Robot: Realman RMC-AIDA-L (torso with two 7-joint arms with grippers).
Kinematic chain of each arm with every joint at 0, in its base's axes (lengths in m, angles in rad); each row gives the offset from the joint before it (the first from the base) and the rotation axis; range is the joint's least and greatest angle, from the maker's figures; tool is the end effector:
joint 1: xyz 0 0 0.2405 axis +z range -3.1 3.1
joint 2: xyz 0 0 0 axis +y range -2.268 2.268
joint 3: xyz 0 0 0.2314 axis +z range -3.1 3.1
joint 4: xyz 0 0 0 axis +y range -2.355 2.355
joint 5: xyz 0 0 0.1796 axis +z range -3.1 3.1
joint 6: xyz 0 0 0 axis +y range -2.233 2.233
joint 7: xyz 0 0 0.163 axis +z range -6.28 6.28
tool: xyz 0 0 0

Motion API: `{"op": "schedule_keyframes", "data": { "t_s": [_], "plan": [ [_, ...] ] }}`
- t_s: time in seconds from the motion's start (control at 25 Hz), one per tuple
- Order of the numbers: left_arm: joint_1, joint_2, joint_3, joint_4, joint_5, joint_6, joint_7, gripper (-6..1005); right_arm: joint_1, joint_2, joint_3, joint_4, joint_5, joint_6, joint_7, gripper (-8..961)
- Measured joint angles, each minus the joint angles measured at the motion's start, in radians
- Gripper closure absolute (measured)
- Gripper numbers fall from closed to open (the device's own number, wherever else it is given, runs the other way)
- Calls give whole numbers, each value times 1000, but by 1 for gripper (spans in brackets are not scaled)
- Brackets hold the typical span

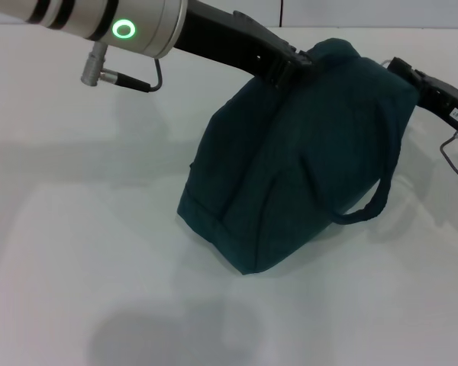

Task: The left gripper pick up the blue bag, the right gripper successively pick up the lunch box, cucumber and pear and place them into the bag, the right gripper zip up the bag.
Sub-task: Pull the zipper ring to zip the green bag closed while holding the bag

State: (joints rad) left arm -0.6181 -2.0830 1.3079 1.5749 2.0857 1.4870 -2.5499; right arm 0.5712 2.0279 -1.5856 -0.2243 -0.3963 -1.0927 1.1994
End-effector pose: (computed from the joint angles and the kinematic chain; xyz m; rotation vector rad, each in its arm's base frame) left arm -0.0566 0.3147 0.0131 -2.8131 -0.6998 -0.3206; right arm 0.2173 0.3607 -0.0107 -1.9744 1.0971 1.1797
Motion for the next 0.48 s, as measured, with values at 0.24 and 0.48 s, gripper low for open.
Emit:
{"op": "schedule_keyframes", "data": {
  "t_s": [0.24, 0.48],
  "plan": [
    [2, 1, -4, -4, -3, 0, 0, 947, -1, 0, -1, -1, 1, 4, 17, 944],
    [2, 0, -4, -6, 2, 0, 0, 947, -8, -3, 1, -7, 3, -16, 18, 944]
  ]
}}
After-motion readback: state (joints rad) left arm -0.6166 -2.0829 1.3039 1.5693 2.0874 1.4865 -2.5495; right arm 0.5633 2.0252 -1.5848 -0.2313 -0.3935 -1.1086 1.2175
